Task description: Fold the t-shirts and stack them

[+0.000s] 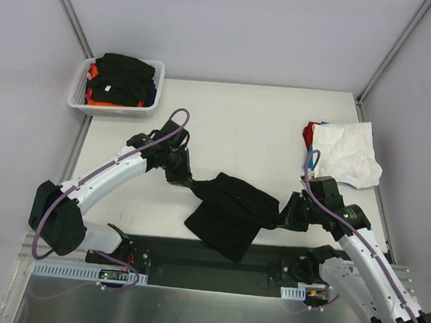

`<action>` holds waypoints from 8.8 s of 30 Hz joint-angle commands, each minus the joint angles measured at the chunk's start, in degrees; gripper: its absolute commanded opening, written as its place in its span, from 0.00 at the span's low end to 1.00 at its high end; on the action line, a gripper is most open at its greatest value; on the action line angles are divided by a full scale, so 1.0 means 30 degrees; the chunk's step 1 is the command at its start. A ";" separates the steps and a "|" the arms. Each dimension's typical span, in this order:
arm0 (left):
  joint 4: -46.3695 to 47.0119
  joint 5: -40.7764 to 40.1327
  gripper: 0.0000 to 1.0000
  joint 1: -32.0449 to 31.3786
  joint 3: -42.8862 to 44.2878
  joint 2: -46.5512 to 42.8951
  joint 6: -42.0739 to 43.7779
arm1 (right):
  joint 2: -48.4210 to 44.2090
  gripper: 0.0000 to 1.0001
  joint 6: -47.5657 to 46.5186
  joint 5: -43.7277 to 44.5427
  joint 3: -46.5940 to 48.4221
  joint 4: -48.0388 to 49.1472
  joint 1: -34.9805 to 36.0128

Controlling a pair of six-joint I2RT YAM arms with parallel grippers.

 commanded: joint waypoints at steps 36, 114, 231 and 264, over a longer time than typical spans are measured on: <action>-0.0711 -0.0967 0.82 -0.2406 -0.5376 -0.3506 -0.1956 | 0.2800 0.74 0.5583 0.3016 -0.0059 0.2821 1.1937; 0.0285 -0.1026 0.00 0.2779 1.3112 1.4955 0.2908 | 2.4072 0.01 -0.3441 -0.1201 1.7081 0.3142 -0.1832; 0.0545 -0.0004 0.75 0.6031 0.9920 1.3922 0.6395 | 1.8001 0.96 -0.4934 -0.1991 0.6532 0.6216 -0.2857; 0.2569 0.3282 0.73 0.3159 0.7284 1.3692 0.5105 | 2.2372 0.98 -0.2268 -0.3136 0.8205 0.9795 -0.0015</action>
